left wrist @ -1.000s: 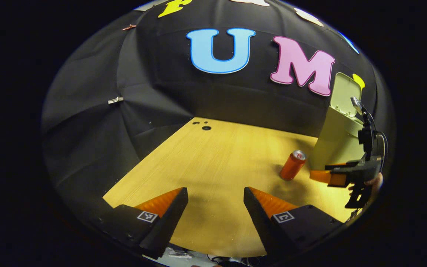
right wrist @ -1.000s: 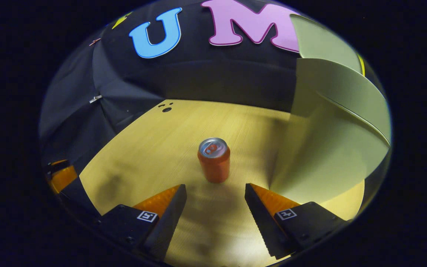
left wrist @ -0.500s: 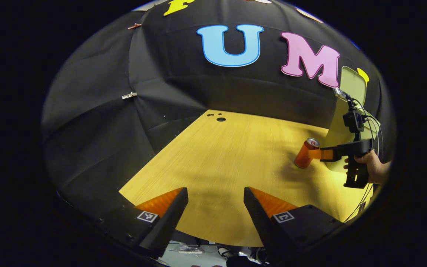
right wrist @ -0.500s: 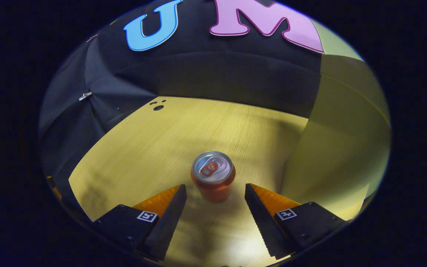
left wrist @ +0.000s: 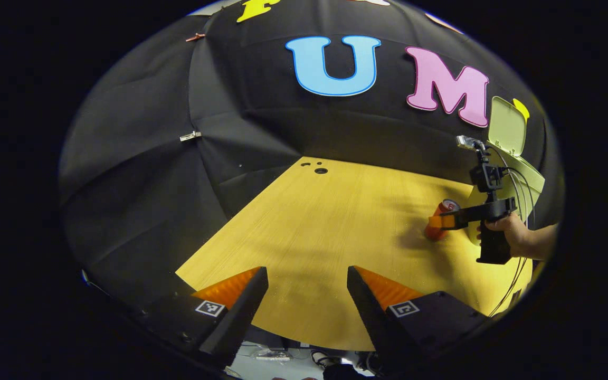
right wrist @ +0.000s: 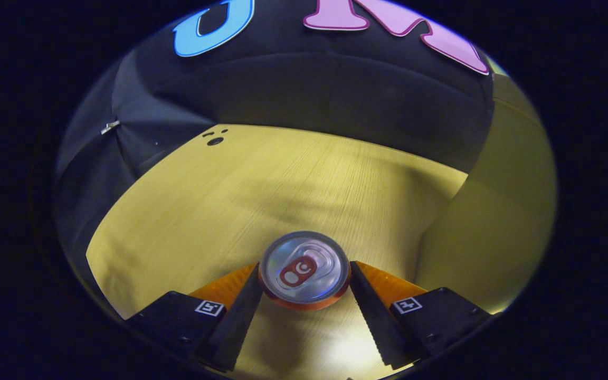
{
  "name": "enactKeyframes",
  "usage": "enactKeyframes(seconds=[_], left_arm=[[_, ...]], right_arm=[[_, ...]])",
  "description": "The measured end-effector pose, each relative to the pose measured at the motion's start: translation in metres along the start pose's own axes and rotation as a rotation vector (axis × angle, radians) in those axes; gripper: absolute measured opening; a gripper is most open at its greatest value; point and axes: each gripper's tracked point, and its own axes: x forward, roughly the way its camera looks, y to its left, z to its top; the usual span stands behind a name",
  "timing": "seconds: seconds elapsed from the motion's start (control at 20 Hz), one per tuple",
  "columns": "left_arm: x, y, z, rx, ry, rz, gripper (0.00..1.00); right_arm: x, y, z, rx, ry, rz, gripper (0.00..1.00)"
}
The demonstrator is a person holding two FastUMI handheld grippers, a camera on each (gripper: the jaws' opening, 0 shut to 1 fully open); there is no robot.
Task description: Press the lid of the desktop garbage bin to open it, pick up the crumpled paper on the desktop and throw it into the bin, then pick up the pop can on the desktop and drop it into the bin, and finally close the garbage bin lid.
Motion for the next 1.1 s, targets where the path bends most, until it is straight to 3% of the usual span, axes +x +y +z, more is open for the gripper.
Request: enactKeyframes(seconds=[0.05, 0.1, 0.3, 0.55, 0.85, 1.1], left_arm=[[0.000, -0.001, 0.000, 0.003, 0.000, 0.000, 0.97], [0.001, -0.002, -0.001, 0.011, 0.001, 0.001, 0.96], [0.000, -0.012, 0.002, 0.056, -0.016, -0.025, 0.97], [0.003, -0.026, 0.003, 0.042, -0.025, -0.065, 0.97], [0.010, -0.038, 0.003, 0.048, -0.039, -0.113, 0.96], [0.014, -0.040, 0.000, -0.010, -0.026, -0.143, 0.97]], right_arm=[[0.001, 0.001, 0.002, -0.001, -0.001, 0.001, 0.96], [0.004, 0.001, 0.001, -0.010, 0.000, 0.008, 0.83], [-0.010, 0.003, 0.011, -0.060, -0.022, 0.022, 0.83], [-0.045, 0.006, 0.035, -0.086, -0.076, 0.058, 0.83], [-0.104, 0.011, 0.093, -0.160, -0.223, 0.100, 0.83], [-0.163, 0.005, 0.145, -0.150, -0.349, 0.097, 0.83]])
